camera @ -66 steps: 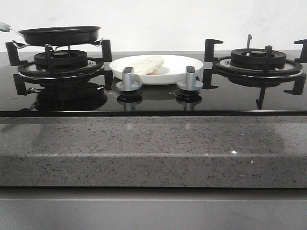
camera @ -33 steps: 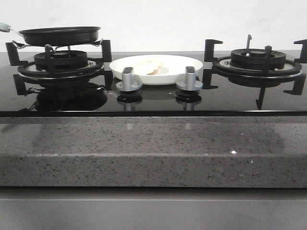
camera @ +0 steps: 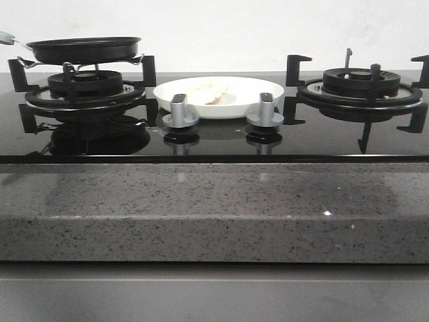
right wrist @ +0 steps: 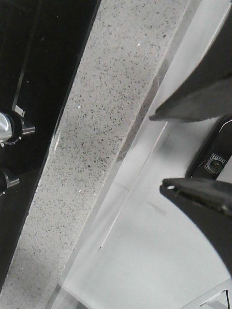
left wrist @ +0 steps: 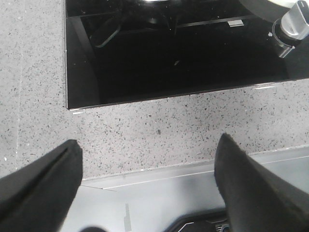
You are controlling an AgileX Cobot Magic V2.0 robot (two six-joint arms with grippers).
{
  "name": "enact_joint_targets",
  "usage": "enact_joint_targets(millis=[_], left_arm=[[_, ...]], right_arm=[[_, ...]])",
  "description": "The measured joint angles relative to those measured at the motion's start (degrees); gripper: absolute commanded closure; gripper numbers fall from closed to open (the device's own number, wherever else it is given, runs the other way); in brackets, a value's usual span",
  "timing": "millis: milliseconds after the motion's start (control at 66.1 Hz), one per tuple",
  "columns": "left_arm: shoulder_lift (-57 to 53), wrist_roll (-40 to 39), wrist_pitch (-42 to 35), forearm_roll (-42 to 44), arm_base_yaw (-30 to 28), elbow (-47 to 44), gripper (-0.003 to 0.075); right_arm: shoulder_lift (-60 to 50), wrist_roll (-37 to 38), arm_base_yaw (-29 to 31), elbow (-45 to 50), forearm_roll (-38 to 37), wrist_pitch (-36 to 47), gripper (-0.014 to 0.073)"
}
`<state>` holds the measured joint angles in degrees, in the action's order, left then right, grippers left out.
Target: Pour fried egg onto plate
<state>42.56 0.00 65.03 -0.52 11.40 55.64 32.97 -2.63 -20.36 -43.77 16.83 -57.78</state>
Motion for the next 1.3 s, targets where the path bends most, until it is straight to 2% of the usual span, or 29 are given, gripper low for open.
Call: enact_joint_targets(millis=[91,166,378,514,1301], left_arm=[[0.0,0.0,-0.4,0.0,0.0,0.0,0.0184],[0.0,0.0,-0.4,0.0,0.0,0.0,0.0253],[0.0,0.0,-0.4,0.0,0.0,0.0,0.0579],[0.0,0.0,-0.4,0.0,0.0,0.0,0.0740],[-1.0,0.0,-0.7,0.0,0.0,-0.6,0.0740]], right_arm=[[0.0,0.0,0.0,0.0,0.0,0.0,0.0276],[0.0,0.0,0.0,0.0,0.0,0.0,0.0305],[0.0,0.0,0.0,0.0,0.0,0.0,0.0536],[0.0,0.0,0.0,0.0,0.0,0.0,0.0657],[0.0,0.1,0.0,0.0,0.0,-0.1,0.0662]])
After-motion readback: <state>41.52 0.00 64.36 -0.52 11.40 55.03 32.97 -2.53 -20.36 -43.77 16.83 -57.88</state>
